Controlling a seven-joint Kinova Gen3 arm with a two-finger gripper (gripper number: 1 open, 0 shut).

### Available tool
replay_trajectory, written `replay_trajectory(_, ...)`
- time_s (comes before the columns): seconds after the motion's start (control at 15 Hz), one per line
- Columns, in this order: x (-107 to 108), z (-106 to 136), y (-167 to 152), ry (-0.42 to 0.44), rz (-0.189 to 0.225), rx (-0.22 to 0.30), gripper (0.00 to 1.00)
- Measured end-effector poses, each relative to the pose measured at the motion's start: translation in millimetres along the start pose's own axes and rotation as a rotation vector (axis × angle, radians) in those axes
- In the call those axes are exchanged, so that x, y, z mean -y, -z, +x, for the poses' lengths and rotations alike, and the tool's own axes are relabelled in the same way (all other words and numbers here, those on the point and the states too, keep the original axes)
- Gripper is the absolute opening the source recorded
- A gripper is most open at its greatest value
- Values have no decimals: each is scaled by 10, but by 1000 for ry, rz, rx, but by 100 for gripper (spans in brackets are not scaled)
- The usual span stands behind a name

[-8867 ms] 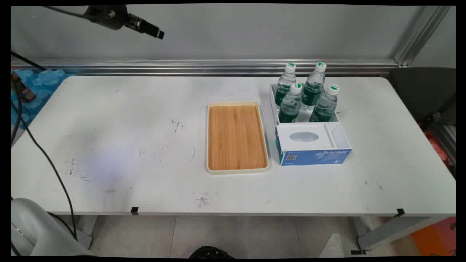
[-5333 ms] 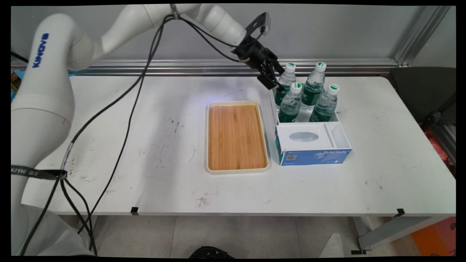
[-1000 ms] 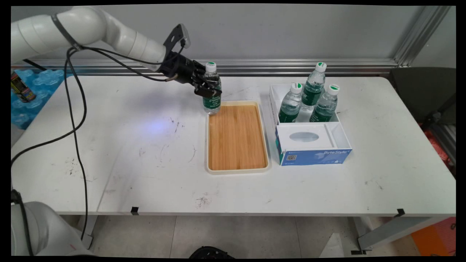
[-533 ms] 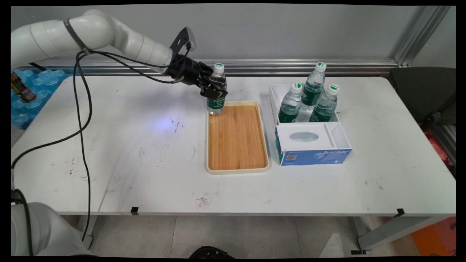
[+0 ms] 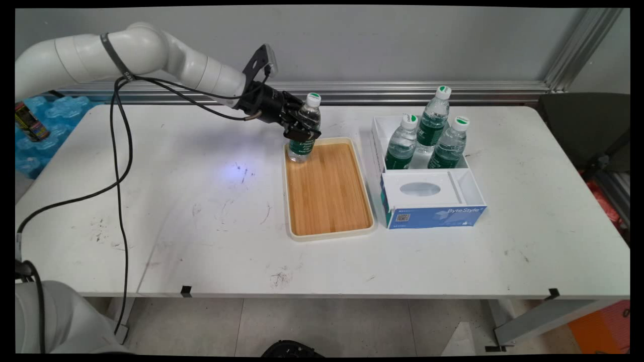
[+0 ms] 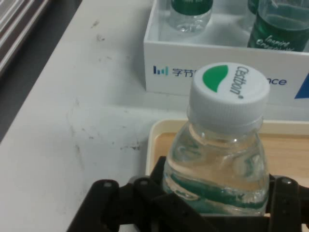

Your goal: Place the picked object on the tray

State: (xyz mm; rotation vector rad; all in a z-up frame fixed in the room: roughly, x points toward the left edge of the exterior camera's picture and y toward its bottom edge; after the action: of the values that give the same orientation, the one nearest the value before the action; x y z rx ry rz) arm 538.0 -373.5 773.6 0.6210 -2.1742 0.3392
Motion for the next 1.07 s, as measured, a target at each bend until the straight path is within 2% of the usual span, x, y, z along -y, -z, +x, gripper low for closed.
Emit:
replay_trajectory(0.87, -7, -41, -19, 1, -5, -24, 0)
replay_trajectory(0.93, -8, -56, 2, 3, -2, -24, 100)
replay_trajectory(1.07, -9, -84, 38, 6, 1, -24, 100)
